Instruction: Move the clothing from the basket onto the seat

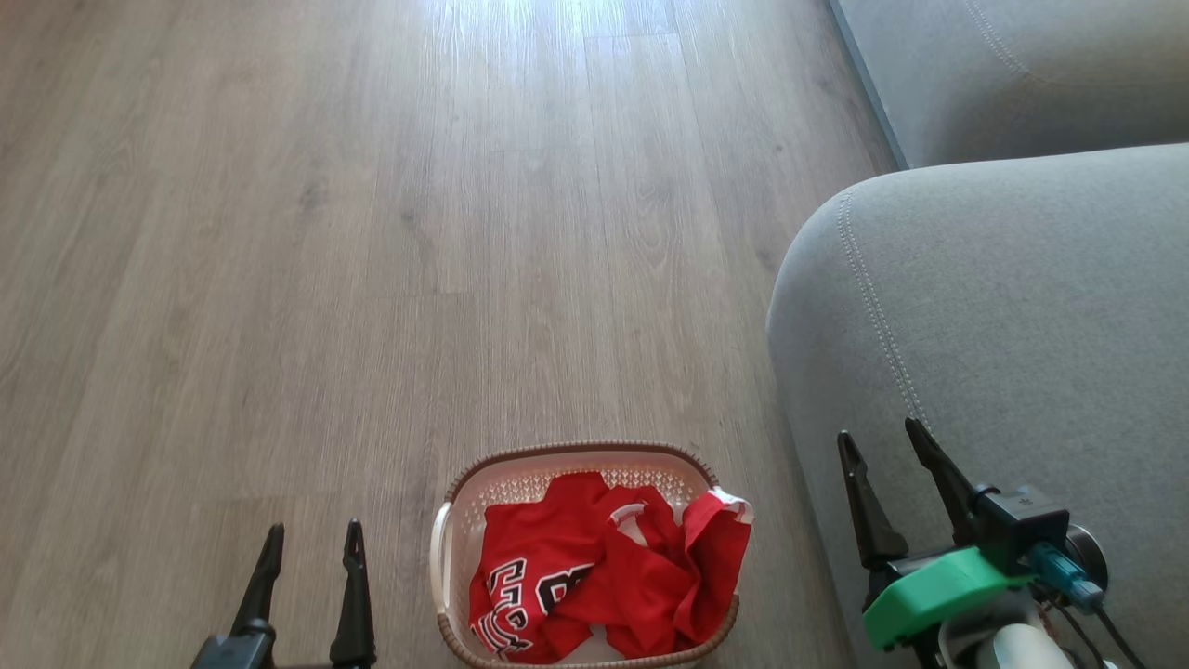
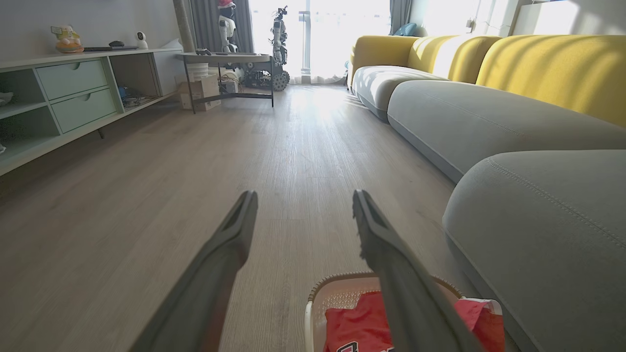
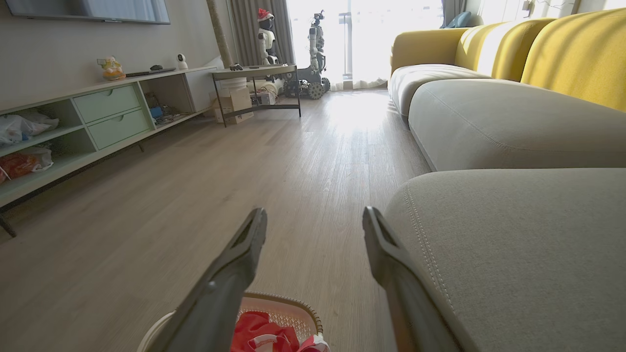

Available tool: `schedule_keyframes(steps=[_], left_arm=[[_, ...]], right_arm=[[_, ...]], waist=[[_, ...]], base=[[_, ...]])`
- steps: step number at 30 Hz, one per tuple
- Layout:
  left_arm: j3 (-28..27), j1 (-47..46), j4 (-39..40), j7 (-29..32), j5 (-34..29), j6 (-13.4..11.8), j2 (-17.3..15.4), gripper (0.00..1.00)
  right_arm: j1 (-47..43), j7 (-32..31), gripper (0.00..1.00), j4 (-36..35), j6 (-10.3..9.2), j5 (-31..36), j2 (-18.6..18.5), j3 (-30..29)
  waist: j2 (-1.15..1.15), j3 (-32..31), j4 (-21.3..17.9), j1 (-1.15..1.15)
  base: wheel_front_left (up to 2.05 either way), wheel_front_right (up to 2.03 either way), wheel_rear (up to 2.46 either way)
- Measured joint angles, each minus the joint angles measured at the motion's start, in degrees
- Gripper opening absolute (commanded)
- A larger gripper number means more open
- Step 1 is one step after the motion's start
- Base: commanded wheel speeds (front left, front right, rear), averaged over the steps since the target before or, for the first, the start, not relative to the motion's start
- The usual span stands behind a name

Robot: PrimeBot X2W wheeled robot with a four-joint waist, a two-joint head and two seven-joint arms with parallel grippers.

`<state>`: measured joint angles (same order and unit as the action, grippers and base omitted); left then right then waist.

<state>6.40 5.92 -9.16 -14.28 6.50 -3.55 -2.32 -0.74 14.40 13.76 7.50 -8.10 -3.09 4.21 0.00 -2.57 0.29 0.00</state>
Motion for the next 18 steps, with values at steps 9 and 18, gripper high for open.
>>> schedule_keyframes(steps=[9,18], left_arm=[[0.01,0.0,-0.09,0.0,0.0,0.0,0.0,1.0],[0.16,0.0,-0.08,0.0,0.0,0.01,0.0,1.0]], right_arm=[[0.0,0.0,1.0,-0.01,0.0,0.0,0.01,-0.05],[0.0,0.01,1.0,-0.42,0.0,0.01,0.02,-0.22]], waist=[[0.0,0.24,0.0,0.0],[0.0,1.14,0.06,0.0]], base=[[0.0,0.0,0.0],[0.0,0.0,0.0]])
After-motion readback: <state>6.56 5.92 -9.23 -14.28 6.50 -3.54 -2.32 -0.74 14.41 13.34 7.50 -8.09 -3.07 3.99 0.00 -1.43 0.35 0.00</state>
